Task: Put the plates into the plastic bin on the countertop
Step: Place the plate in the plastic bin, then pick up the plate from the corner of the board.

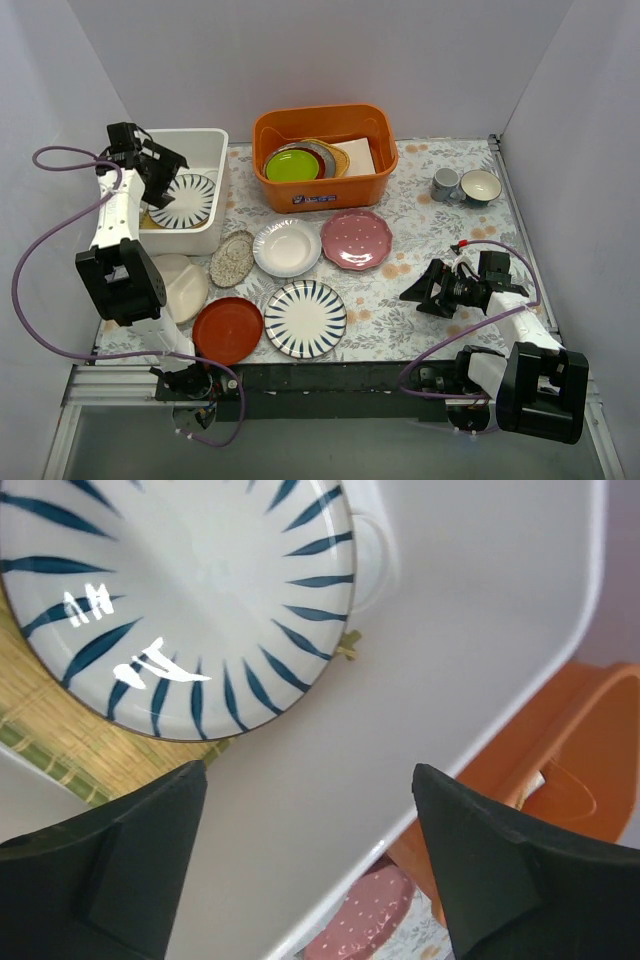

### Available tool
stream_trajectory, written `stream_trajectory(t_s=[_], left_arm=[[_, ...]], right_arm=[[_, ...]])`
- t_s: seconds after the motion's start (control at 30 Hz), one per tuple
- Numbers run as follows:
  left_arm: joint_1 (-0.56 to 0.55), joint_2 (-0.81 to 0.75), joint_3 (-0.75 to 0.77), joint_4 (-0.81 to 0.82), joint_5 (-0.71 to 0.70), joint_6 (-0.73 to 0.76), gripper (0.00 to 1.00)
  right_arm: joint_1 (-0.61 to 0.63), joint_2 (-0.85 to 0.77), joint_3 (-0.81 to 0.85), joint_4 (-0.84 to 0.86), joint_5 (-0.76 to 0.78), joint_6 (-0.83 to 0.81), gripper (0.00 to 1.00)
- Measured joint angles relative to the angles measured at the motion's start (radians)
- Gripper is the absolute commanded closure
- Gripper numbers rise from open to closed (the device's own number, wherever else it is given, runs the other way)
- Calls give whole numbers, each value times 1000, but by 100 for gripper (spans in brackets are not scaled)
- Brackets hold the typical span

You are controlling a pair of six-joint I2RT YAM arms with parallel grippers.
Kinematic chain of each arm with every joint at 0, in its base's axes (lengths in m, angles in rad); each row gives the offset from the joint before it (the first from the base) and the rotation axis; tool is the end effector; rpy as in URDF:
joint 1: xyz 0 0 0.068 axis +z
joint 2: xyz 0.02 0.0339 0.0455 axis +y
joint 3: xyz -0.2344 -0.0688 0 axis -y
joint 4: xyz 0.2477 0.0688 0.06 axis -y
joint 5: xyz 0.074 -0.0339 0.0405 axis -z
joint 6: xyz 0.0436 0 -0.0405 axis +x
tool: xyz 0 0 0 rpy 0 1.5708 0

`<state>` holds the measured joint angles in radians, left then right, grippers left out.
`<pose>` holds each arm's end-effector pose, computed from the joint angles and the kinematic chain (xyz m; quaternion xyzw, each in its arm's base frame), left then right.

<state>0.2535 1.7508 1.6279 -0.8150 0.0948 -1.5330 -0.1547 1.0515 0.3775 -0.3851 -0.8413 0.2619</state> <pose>0.3733 0.0925 0.2786 -0.7304 0.6066 -0.2217 0.2225 0.1879 0.0036 0.1194 0.0815 0.8854 0.4069 0.2095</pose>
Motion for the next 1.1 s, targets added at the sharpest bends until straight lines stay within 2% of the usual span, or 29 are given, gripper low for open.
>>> stream_trajectory(t_s=[0.07, 0.1, 0.3, 0.53, 0.8, 1.1], left_arm=[[0, 0, 31, 9, 32, 0, 7], [0, -1, 48, 13, 48, 0, 2], [0, -50, 76, 44, 155, 0, 2], [-15, -175, 63, 51, 252, 27, 2], [-145, -379, -54, -16, 264, 79, 2], [-269, -535, -239, -90, 232, 93, 2]], right_arm=[[1, 0, 0, 0, 0, 0, 4], [1, 0, 0, 0, 0, 0, 4], [11, 0, 0, 0, 0, 0, 2], [21, 3, 0, 0, 1, 0, 3], [76, 29, 11, -10, 38, 5, 3], [239, 58, 105, -8, 129, 68, 4]])
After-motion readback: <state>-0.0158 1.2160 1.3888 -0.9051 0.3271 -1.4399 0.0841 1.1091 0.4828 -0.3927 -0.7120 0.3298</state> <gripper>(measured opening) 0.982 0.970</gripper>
